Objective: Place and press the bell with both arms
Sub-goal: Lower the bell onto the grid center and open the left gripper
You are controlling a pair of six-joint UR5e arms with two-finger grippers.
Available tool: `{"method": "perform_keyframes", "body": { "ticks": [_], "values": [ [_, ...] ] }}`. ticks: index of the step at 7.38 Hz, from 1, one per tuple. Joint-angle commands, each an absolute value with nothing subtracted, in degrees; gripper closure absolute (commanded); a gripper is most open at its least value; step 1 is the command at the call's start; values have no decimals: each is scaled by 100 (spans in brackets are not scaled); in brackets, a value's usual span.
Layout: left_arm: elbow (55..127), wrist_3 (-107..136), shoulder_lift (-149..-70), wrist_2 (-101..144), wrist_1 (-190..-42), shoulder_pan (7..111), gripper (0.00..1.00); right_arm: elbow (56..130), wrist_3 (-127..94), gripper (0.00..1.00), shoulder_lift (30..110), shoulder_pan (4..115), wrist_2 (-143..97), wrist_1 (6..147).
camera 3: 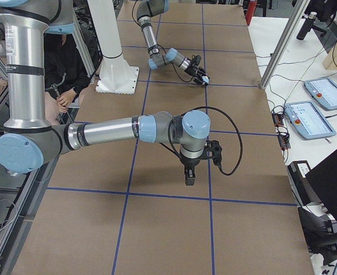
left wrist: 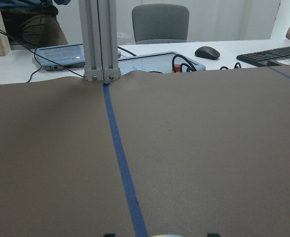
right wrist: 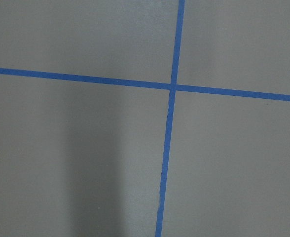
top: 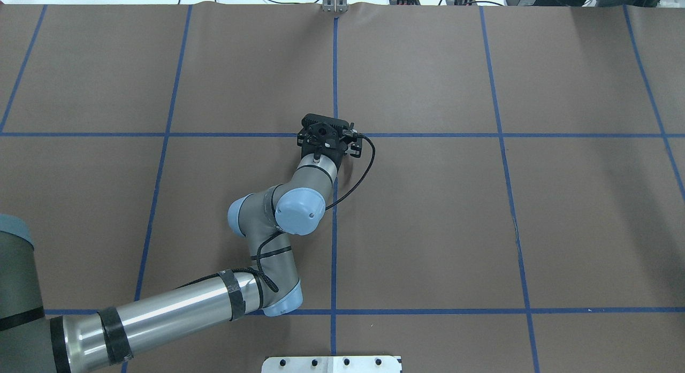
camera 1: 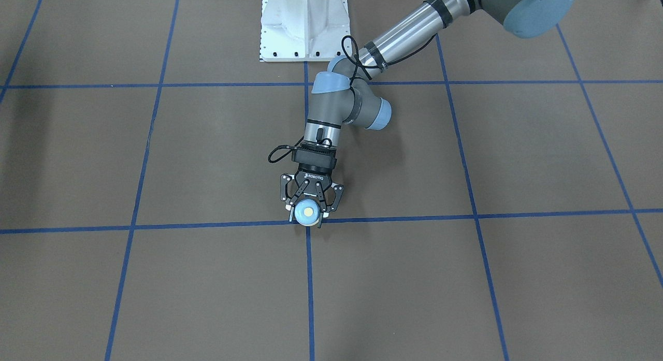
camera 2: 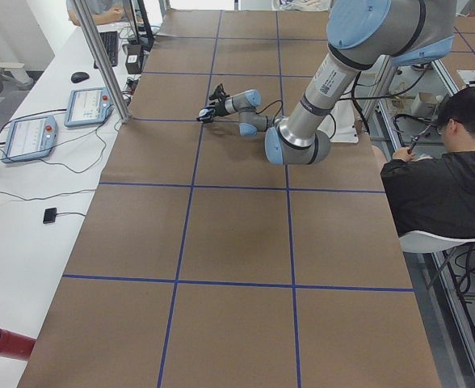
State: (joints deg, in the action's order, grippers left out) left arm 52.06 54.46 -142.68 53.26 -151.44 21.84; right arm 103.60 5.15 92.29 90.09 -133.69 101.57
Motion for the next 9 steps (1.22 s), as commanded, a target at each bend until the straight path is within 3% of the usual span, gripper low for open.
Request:
{"method": "perform_keyframes", "body": {
  "ticks": [1, 4, 7, 9],
  "values": [
    [5229, 5440, -14282, 5353, -15144, 2180, 0, 10354, 519, 0, 9229, 9009, -13359, 10151],
    [5317, 5406, -14352, 5501, -15135, 2180, 0, 10362, 519, 0, 9229, 9017, -13359, 10151],
    [5853, 4492, -14423, 6280, -14785, 2652, 0, 10432, 519, 0, 9228, 9018, -13360, 10151],
    [6300, 4483, -14388, 7456, -13331, 3354, 0, 10424, 64, 0, 8975, 8957, -13237, 10151]
  ]
}}
